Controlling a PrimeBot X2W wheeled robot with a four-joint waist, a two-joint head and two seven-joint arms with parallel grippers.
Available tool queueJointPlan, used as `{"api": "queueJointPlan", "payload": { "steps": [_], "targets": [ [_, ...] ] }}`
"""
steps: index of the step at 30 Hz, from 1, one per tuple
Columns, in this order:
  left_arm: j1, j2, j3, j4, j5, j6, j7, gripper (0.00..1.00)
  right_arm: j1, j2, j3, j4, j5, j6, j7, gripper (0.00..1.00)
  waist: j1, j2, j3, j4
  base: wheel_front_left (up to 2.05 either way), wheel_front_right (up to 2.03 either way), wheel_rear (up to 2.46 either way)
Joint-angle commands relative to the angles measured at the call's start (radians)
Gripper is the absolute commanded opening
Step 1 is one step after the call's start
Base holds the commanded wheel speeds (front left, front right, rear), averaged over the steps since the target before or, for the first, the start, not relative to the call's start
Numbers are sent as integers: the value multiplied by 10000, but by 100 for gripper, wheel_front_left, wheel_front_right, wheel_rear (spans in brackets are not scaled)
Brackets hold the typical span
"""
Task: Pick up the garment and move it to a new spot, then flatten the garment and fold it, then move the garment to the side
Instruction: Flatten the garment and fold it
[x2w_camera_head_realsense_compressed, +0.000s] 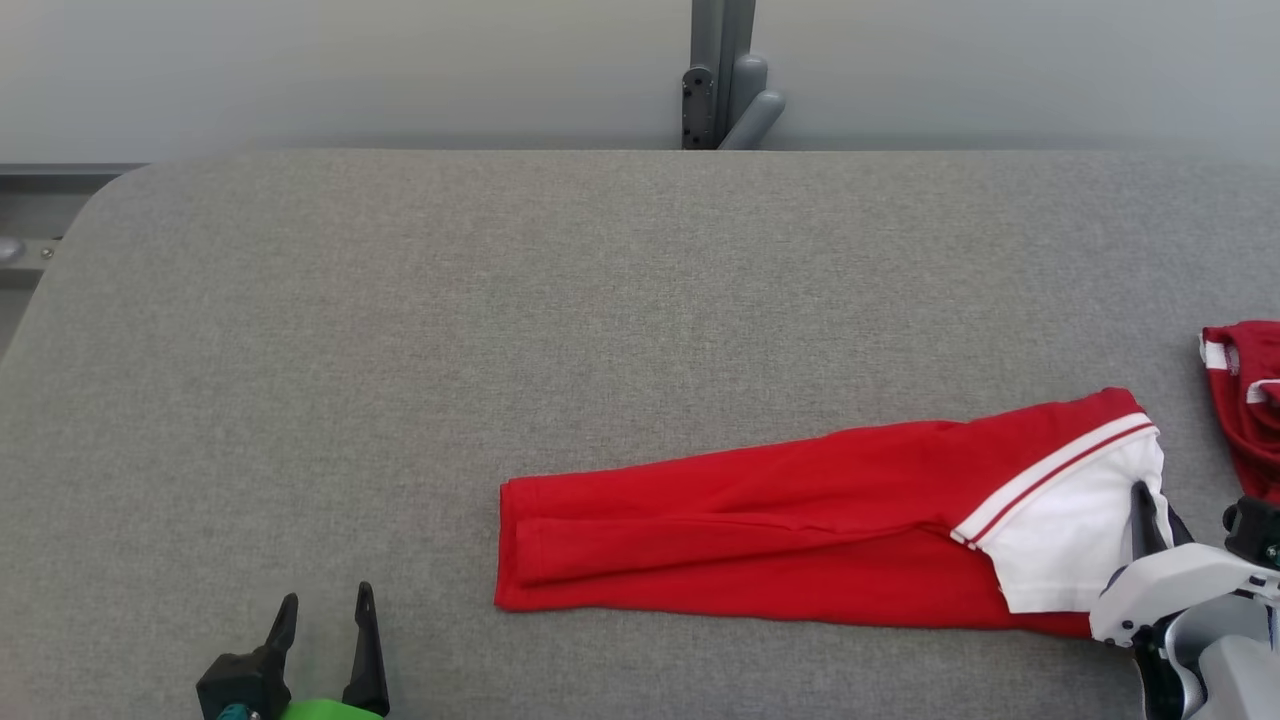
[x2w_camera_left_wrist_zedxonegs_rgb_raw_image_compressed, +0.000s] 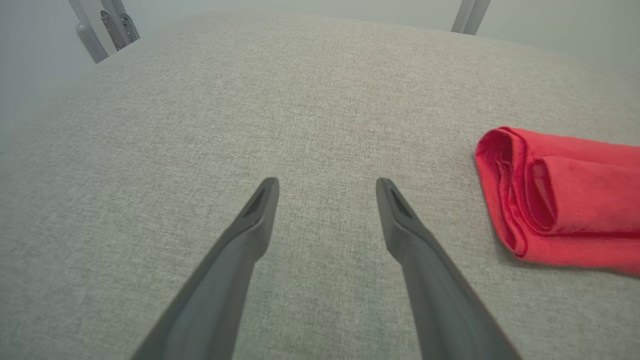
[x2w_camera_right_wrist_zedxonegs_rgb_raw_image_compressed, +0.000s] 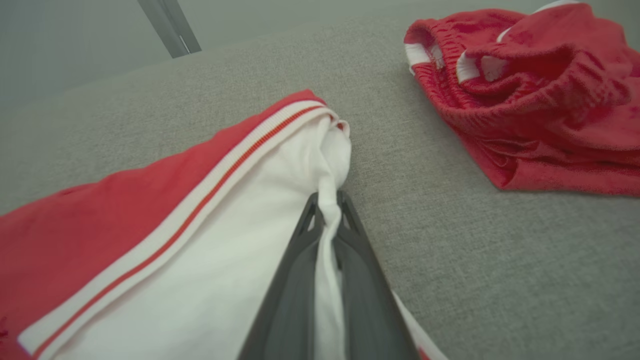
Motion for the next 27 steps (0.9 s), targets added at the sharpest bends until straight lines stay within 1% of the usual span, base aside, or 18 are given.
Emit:
{"api": "queueJointPlan", "payload": {
  "steps": [1, 3, 4, 6, 10, 14, 18, 19, 24, 27],
  "targets": [
    [-64, 30, -44, 3, -38, -23, 4, 100, 140, 3, -100, -218, -159, -23, -2, 0, 0, 21, -65, -119, 0, 0, 0],
    [-14, 33, -85, 37, -112, 22, 4, 100, 264, 265, 27, -747, -272, -22, -2, 0, 0, 21, -148, -235, 0, 0, 0],
    [21, 33, -126, 53, -158, 24, 4, 100, 332, 394, 300, -1073, -209, -17, -2, 0, 0, 21, -182, -297, 0, 0, 0],
    [71, 33, -221, 99, -208, 15, 4, 100, 508, 446, 852, -1691, -87, -14, -2, 0, 0, 21, -256, -415, 0, 0, 0],
    [67, 32, -386, 169, -327, 17, 4, 100, 869, 512, 2251, -2887, 601, -14, -1, 0, 0, 21, -375, -525, 0, 0, 0],
    [16, 32, -664, 211, -366, -32, 4, 100, 1062, 463, 3962, -3544, 1216, -14, -1, 0, 0, 21, -432, -392, 0, 0, 0],
    [-63, 31, -955, 248, -339, -97, 4, 100, 977, 595, 5457, -3752, 1820, -14, 1, 0, 0, 21, -429, 37, 0, 0, 0],
    [-76, 31, -1090, 274, -304, -108, 4, 100, 734, 702, 6045, -3671, 2031, -14, 3, 0, 0, 21, -406, 343, 0, 0, 0],
    [-108, 31, -1289, 410, -162, -142, 4, 100, 75, 1162, 7252, -3145, 2423, -14, 1, 0, 0, 21, -373, 1202, 0, 0, 0],
    [-143, 33, -1350, 420, -158, -183, 4, 100, -424, 1327, 7857, -2744, 2520, -14, 0, 0, 0, 21, -300, 1720, 0, 0, 0]
  ]
}}
